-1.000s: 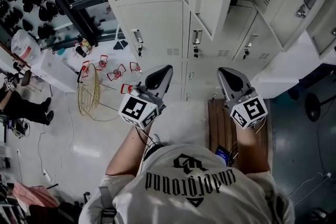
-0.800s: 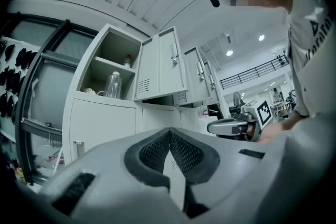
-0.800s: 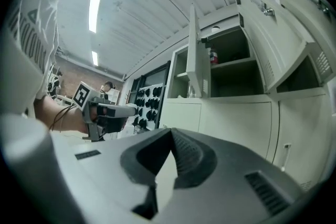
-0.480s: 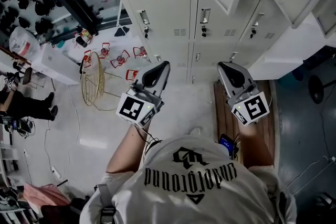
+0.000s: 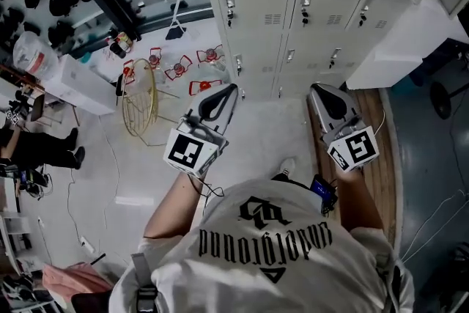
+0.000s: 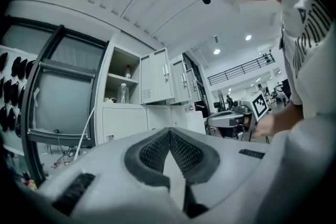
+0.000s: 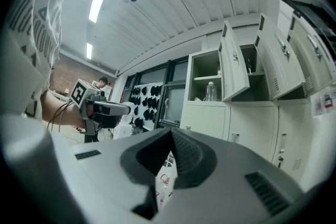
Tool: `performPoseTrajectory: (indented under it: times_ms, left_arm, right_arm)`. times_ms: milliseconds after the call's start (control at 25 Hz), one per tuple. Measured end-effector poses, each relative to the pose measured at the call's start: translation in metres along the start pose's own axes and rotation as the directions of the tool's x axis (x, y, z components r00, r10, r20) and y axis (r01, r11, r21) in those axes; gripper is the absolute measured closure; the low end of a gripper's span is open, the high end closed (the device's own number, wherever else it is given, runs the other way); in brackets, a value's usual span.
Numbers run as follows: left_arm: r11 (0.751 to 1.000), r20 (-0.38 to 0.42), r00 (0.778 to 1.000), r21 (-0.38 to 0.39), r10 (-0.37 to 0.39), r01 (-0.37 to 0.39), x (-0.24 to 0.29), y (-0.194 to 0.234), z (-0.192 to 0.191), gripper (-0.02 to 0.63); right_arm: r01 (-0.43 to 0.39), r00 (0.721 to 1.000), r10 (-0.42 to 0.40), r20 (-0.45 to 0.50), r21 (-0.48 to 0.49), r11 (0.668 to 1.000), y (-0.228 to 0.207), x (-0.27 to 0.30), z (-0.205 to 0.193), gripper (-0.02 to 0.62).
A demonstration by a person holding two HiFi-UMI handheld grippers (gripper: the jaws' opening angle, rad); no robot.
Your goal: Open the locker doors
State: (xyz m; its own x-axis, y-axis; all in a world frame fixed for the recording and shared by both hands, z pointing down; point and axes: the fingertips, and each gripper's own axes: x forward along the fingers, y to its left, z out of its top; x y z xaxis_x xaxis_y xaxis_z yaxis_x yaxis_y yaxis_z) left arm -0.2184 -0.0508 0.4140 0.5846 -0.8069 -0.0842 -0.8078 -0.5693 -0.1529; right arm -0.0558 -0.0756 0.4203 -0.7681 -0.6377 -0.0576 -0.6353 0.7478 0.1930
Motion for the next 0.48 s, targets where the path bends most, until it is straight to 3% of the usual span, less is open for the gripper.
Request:
performPoseTrajectory:
  times_ms: [160,480]
  left_arm:
    - [1.0,-0.018,1.0,-0.02,-0.023,0.023,-0.06,-0.006,0.003,0.6]
    - [0.999,-0.042,0.999,0.013,-0.03,0.031,-0.157,-0.007,-0.008,0.6]
  right_arm:
    - [0.025,1.0,-0.025,-0.019,-0.002,1.0,0.059,-0.009,0.004,0.589]
    - [0.082,0.997,-0.082,-0.009,-0.029,0.996,0.155,-0.037,0.01,0.591]
